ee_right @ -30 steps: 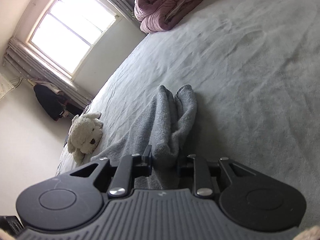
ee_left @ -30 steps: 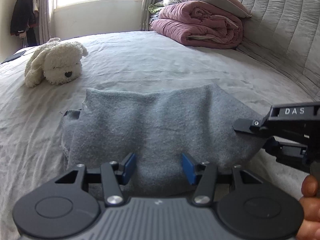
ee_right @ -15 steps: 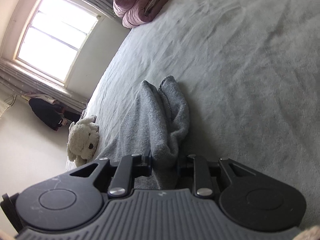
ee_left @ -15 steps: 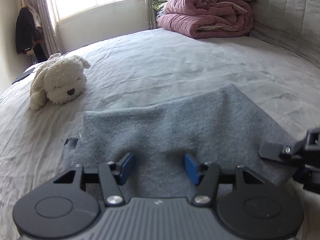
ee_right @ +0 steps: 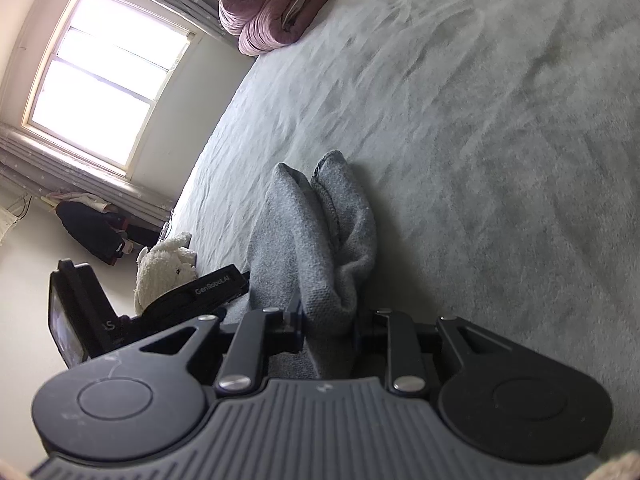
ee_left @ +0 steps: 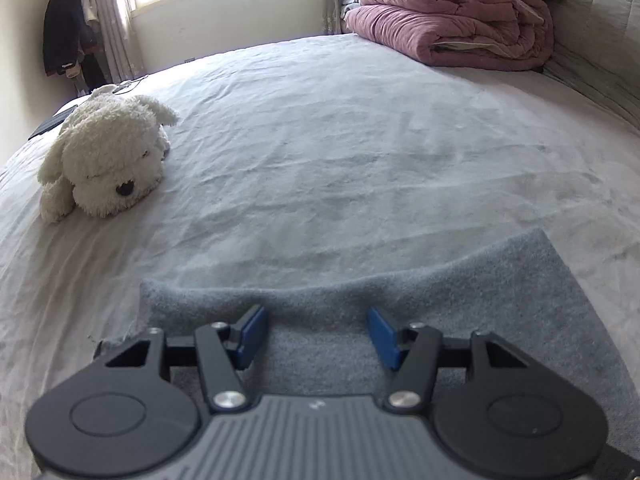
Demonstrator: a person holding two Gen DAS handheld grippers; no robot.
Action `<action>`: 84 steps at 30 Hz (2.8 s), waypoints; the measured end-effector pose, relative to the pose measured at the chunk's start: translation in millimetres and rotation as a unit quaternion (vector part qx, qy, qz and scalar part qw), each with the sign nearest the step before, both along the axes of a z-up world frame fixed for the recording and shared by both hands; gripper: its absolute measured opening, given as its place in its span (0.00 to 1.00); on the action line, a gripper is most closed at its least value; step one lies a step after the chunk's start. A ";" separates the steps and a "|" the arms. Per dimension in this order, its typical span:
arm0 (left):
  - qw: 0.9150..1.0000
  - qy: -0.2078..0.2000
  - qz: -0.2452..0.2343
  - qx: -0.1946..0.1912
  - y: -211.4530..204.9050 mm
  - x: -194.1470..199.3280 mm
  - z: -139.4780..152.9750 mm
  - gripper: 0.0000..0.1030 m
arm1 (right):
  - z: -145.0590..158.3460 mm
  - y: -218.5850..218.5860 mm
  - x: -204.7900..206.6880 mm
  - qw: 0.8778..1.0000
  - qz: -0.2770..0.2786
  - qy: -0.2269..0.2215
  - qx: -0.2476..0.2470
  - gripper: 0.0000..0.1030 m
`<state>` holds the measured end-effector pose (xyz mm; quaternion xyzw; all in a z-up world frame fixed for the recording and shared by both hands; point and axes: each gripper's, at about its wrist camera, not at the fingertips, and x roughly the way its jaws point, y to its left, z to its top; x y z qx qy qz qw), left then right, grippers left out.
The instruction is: Fold clothes
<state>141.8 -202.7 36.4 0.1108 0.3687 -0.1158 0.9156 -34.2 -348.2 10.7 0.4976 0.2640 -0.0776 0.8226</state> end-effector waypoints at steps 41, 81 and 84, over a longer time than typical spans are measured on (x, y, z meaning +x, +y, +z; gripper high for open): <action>0.997 -0.018 -0.071 -0.024 61.4 -119.8 6.5 0.60 | 8.5 16.8 -7.6 0.998 -0.018 -0.025 -0.048 0.28; 0.990 0.053 -0.042 -0.127 96.9 -102.2 22.0 0.61 | 50.3 48.4 16.6 0.959 0.054 -0.106 -0.256 0.16; 0.985 0.052 -0.014 -0.166 132.8 -98.8 45.2 0.61 | 62.4 68.9 21.4 0.938 0.079 -0.119 -0.317 0.16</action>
